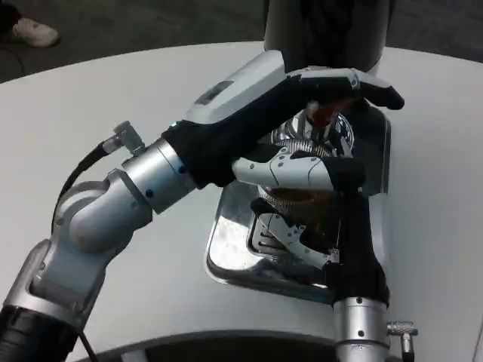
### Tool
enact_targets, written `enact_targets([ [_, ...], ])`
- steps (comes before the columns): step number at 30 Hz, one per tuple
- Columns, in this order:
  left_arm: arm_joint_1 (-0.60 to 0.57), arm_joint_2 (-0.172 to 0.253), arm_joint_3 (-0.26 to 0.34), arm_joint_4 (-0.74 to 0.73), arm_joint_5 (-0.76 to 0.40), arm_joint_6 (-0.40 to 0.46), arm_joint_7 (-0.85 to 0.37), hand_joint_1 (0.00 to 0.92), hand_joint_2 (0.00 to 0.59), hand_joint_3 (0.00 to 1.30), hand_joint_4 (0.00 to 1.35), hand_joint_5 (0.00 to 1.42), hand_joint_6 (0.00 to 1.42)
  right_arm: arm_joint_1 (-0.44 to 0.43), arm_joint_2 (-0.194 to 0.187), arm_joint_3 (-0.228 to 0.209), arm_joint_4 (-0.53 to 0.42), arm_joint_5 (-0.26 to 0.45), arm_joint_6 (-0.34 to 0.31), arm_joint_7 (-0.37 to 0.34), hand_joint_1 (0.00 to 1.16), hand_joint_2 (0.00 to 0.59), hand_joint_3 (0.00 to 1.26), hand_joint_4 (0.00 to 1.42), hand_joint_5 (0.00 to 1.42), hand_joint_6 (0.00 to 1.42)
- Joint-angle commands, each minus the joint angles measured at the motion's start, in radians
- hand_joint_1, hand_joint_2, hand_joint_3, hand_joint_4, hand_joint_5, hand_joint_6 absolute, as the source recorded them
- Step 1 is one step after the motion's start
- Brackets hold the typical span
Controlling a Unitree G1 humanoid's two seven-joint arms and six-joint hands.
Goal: Grasp the cup under the faucet to collect the drink, then remove the cup.
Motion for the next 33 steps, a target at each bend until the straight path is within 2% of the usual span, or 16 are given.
enact_targets([
  [1, 0.027, 0.024, -0.014, 0.027, 0.035, 0.022, -0.022, 0.0, 0.069, 0.38, 0.3, 0.33, 0.16, -0.003, 0.023, 0.002, 0.012, -0.009, -0.007, -0.018, 0.93, 0.17, 0.14, 0.2, 0.22, 0.2],
  [10, 0.031, 0.021, -0.007, 0.031, 0.017, 0.031, -0.024, 0.0, 0.069, 0.38, 0.3, 0.33, 0.16, -0.017, 0.018, -0.018, 0.035, 0.004, -0.011, -0.03, 0.93, 0.153, 0.24, 0.33, 0.37, 0.3],
  [17, 0.051, -0.006, 0.024, 0.055, -0.118, 0.094, -0.06, 0.0, 0.069, 0.38, 0.29, 0.32, 0.16, -0.042, 0.016, -0.036, 0.069, 0.01, -0.02, -0.033, 0.97, 0.16, 0.36, 0.45, 0.49, 0.37],
  [26, 0.053, -0.052, 0.07, 0.068, -0.281, 0.205, -0.119, 0.0, 0.07, 0.35, 0.23, 0.28, 0.16, -0.054, 0.012, -0.056, 0.069, 0.0, -0.023, -0.047, 1.0, 0.158, 0.47, 0.58, 0.63, 0.53],
  [33, 0.066, -0.08, 0.103, 0.049, -0.37, 0.276, -0.162, 0.0, 0.075, 0.3, 0.12, 0.2, 0.11, -0.045, 0.008, -0.061, 0.053, -0.005, -0.02, -0.054, 1.03, 0.158, 0.54, 0.65, 0.71, 0.6],
])
